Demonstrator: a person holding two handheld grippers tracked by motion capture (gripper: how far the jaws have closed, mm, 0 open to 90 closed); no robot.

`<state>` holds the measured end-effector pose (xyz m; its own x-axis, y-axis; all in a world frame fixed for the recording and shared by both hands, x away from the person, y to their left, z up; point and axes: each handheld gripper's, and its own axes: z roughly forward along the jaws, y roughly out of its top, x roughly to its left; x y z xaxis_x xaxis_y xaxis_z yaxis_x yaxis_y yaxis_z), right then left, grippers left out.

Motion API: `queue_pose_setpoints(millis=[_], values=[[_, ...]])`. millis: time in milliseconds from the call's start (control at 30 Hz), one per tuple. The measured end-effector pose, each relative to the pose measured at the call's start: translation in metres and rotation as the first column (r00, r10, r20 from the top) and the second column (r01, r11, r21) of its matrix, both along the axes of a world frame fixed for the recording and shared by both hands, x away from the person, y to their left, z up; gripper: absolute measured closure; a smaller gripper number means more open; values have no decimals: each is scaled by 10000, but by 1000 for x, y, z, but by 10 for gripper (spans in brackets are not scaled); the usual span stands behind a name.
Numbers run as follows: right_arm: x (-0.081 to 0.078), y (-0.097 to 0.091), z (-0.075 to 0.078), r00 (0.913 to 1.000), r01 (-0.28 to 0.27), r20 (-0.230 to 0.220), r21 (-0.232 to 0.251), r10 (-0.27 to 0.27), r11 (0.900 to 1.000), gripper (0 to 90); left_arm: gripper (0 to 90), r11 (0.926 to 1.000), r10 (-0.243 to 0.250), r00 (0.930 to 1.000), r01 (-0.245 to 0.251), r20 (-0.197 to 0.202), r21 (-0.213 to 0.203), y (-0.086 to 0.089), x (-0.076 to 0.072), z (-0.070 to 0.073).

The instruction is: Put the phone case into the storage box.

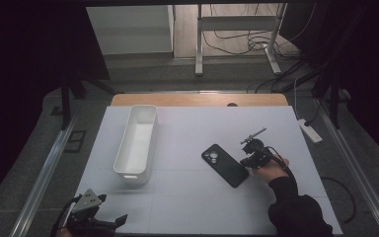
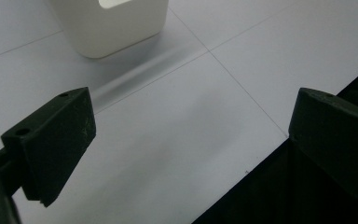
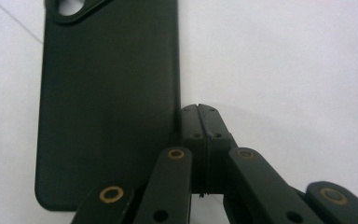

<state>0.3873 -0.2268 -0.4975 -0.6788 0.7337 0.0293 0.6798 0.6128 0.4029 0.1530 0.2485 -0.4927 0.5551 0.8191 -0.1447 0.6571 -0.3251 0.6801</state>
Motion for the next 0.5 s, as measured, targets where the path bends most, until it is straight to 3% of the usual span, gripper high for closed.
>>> queue_pose_setpoints(millis=[500], values=[[-16, 2, 0, 9997, -218, -139, 166, 220, 9996, 900, 6, 9999, 118, 9999, -118, -28, -34, 1, 0, 0]])
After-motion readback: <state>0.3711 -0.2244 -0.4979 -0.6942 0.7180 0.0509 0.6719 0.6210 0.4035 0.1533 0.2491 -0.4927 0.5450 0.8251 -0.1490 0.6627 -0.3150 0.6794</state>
